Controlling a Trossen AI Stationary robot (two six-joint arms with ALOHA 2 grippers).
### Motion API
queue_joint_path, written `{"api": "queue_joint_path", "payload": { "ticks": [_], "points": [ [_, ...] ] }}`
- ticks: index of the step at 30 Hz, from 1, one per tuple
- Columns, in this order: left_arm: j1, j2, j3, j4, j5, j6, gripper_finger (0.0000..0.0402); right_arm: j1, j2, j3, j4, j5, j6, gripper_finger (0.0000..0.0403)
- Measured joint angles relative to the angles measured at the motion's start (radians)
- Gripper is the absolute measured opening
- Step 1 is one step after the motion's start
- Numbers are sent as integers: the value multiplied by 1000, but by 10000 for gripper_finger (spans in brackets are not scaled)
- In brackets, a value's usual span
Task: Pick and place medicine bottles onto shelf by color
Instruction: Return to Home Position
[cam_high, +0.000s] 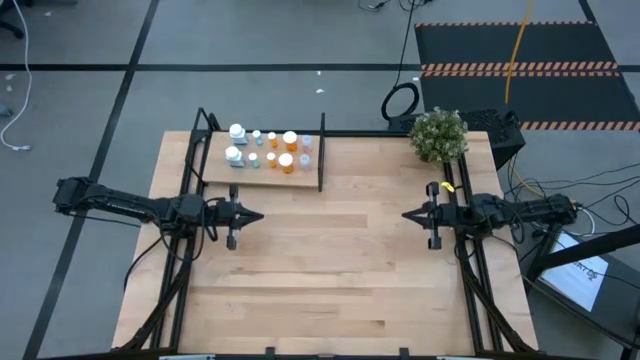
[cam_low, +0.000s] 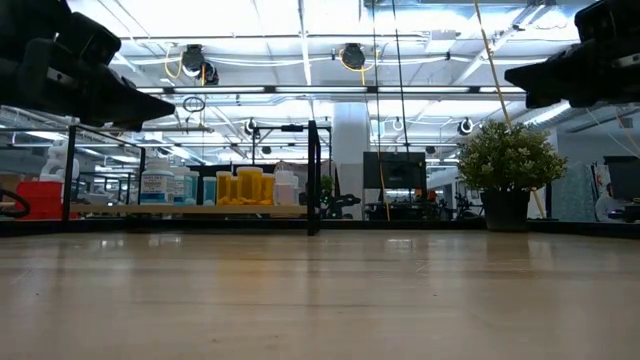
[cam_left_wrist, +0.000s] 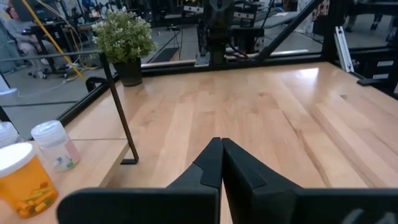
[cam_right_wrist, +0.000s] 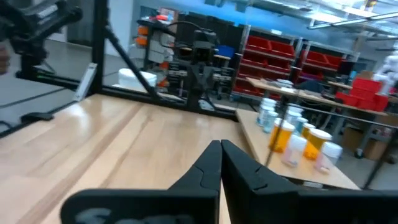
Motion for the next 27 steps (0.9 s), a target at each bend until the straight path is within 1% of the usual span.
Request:
{"api": "queue_joint_path", "payload": {
  "ticks": [4,7,18,22,27],
  "points": [
    [0,0,0,6,0,2,22,-85,0,0,2,-68,11,0],
    [0,0,0,4,0,-6,25,-131,0,0,5,-111,41,0],
    [0,-3,0,3,0,13,26,-208,0,0,-22,-118,62,0],
    [0,-47,0,-20,0,11,26,-209,0,0,-22,-119,59,0],
    [0,-170,0,-112,1,11,26,-209,0,0,-22,-118,58,0]
  ]
}}
